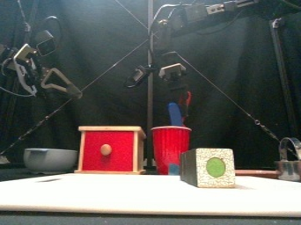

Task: Place sushi on board then cut the sushi with the knife then place the pieces on the plate
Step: Grasp knife edge with left hand

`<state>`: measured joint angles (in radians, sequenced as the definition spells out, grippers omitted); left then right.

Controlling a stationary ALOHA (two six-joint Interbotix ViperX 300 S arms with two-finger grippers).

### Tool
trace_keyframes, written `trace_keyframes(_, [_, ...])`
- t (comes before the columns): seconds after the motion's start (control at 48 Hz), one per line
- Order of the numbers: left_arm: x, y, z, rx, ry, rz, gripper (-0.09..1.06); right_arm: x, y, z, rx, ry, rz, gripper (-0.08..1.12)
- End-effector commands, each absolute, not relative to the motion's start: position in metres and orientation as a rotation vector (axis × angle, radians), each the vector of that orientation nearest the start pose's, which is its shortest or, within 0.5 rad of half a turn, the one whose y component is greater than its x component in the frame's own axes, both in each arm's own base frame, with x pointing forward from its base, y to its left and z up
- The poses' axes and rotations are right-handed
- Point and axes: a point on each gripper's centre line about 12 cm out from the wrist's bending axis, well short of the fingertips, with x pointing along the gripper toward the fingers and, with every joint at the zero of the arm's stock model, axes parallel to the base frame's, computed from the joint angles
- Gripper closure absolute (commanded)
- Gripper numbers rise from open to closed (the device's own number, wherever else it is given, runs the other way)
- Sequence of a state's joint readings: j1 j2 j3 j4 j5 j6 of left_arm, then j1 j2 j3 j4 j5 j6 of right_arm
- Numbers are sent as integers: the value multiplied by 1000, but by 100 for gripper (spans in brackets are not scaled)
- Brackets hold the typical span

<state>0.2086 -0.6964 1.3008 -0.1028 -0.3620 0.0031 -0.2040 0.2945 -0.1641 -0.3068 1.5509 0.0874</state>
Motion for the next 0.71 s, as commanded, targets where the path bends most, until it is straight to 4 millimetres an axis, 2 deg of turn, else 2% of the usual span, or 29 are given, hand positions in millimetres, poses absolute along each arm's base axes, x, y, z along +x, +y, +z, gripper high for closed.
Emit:
trace_keyframes(0.021, [212, 50, 201, -112, 217, 258, 98, 404, -125, 294, -5, 1568, -481, 77])
trace_keyframes(0.229, [212, 50, 201, -107, 216, 257, 98, 388, -123, 337, 5, 1475, -504, 77])
trace_keyframes(0.5, [212, 50, 209, -104, 190, 255, 98, 345, -110, 405, -36, 1285, -579, 77])
trace_keyframes(0.604, [212, 50, 213, -101, 175, 254, 98, 333, -97, 418, -52, 1208, -608, 77])
trace_keyframes(0.708, [212, 50, 217, -97, 160, 252, 98, 322, -85, 420, -48, 1161, -619, 77])
